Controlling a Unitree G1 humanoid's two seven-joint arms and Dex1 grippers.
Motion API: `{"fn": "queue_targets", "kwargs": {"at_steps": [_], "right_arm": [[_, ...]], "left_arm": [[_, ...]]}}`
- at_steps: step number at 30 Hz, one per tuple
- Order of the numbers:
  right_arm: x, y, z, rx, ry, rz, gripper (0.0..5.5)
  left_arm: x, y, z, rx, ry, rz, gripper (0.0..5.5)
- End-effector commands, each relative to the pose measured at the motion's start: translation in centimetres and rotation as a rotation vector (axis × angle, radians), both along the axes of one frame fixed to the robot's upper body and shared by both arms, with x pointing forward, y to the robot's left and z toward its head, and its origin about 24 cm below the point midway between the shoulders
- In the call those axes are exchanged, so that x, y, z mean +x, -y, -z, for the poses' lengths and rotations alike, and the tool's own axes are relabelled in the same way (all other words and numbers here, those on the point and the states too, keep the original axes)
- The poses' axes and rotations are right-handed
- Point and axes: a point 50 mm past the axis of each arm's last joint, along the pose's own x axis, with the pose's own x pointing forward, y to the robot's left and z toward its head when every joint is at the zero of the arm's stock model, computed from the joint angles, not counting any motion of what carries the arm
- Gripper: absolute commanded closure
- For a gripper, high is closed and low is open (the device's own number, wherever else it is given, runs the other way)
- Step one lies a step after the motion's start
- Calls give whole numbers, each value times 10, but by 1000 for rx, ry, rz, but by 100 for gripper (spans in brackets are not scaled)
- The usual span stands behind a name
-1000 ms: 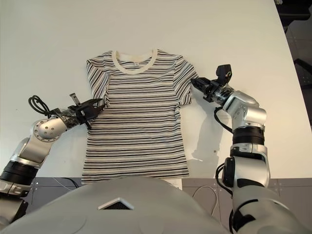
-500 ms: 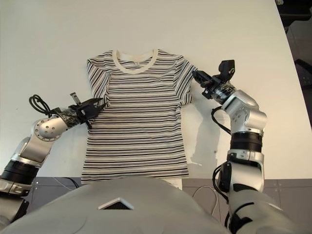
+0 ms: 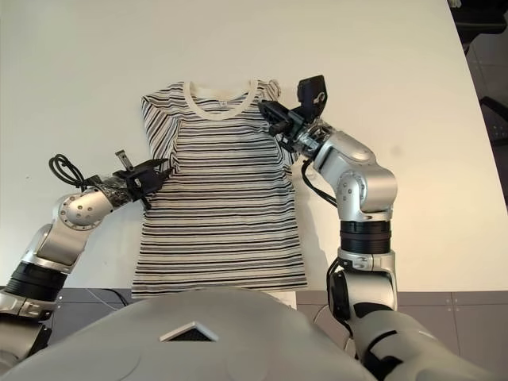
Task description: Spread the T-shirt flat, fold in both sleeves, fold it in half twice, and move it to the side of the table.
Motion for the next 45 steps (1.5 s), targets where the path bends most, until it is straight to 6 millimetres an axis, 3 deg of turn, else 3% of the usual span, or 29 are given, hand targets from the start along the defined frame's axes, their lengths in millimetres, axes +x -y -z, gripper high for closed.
{"fn": "queue_targets", "kwargs": {"at_steps": [1, 5, 9, 13, 16, 18, 21, 24, 26, 28, 34, 39, 40, 42, 45], "right_arm": [[6, -7, -6, -43, 13, -49, 538], [8, -6, 0, -91, -16, -76, 474], [6, -4, -8, -32, -10, -100, 474], [-13, 20, -17, -17, 24, -132, 474], [-39, 40, 3, -174, 2, -194, 474], [-53, 43, 18, -245, -17, -247, 474], [-60, 38, 38, -299, -33, -288, 474], [-63, 39, 50, -347, -40, -310, 474], [-63, 46, 42, -351, -15, -299, 474], [-71, 60, 24, -347, 30, -316, 474], [-107, 84, -11, -384, 70, -424, 474], [-158, 98, -16, -597, 106, -586, 474], [-160, 96, -14, -613, 137, -603, 474], [-146, 88, -13, -614, 238, -545, 474], [-103, 78, -24, -574, 400, -422, 474]], "left_arm": [[-14, -2, 23, 53, -117, -17, 455], [-14, -1, 24, 51, -119, -18, 455], [-14, 0, 24, 50, -119, -18, 455], [-12, 2, 7, 6, -69, -3, 455], [-10, 0, -18, -12, -1, 40, 455], [-13, -1, -28, -2, 11, 93, 455], [-19, -7, -34, 37, -9, 170, 455], [-12, -17, -42, 80, 19, 178, 455], [-12, -20, -51, 89, 34, 207, 455], [-25, -22, -55, 83, 4, 261, 455], [-63, -10, -46, -25, -87, 281, 455], [-87, -51, -52, 101, -84, 343, 455], [-85, -52, -51, 100, -55, 340, 455], [-67, -39, -55, 12, 41, 282, 455], [-32, -21, -62, -97, 166, 189, 455]]}}
